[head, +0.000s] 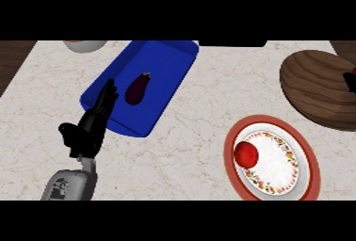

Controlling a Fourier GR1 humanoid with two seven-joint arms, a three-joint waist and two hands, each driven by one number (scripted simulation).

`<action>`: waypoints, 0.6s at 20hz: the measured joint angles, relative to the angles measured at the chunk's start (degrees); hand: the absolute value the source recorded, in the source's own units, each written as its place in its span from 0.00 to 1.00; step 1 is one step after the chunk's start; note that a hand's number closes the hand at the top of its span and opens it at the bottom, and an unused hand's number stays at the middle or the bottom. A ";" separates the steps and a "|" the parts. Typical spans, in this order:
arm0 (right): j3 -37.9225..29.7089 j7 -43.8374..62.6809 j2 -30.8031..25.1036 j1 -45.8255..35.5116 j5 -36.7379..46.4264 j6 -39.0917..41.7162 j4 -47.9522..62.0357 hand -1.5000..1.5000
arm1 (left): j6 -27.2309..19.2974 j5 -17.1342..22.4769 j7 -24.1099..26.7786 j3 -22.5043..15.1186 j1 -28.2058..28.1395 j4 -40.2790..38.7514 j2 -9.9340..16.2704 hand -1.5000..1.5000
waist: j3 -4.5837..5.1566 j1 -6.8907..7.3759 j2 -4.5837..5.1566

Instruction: Pick the bell pepper from the plate and place it in the bowl

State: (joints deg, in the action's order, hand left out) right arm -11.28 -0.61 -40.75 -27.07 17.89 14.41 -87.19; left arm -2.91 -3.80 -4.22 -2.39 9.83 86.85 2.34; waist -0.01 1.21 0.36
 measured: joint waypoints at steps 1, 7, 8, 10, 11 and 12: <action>0.26 -2.27 0.30 -0.76 1.51 -1.34 3.53 1.00 | -0.08 0.05 -0.64 -0.05 0.41 0.14 -0.16 0.50 | -0.01 0.12 0.04; 1.67 -12.96 1.88 -6.44 9.14 -8.76 22.90 1.00 | 0.45 0.20 -0.57 0.15 -0.53 1.00 0.31 0.50 | -0.04 0.31 0.06; 1.76 -14.79 2.07 -7.56 10.19 -9.99 26.47 1.00 | -0.01 -0.25 -0.55 -0.37 -0.28 0.75 -0.24 0.50 | -0.04 0.39 0.11; 1.60 -17.90 1.74 -10.09 11.85 -11.44 33.33 1.00 | 0.17 0.02 -0.94 -0.23 -0.72 1.72 -0.09 0.50 | -0.05 0.50 0.13; 1.60 -19.65 1.80 -10.77 12.69 -12.45 36.46 1.00 | 0.18 -0.07 -1.02 -0.40 -1.23 2.33 -0.07 0.50 | -0.05 0.53 0.13; 1.53 -21.37 1.77 -11.75 13.39 -13.25 39.72 1.00 | 0.21 -0.08 -0.71 -0.10 -0.35 1.34 0.01 0.50 | -0.06 0.53 0.20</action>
State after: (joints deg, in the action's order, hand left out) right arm -9.76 -21.98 -38.98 -38.82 31.28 1.16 -47.47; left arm -2.70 -3.88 -4.94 -2.49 9.48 88.19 2.35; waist -0.07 1.74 0.56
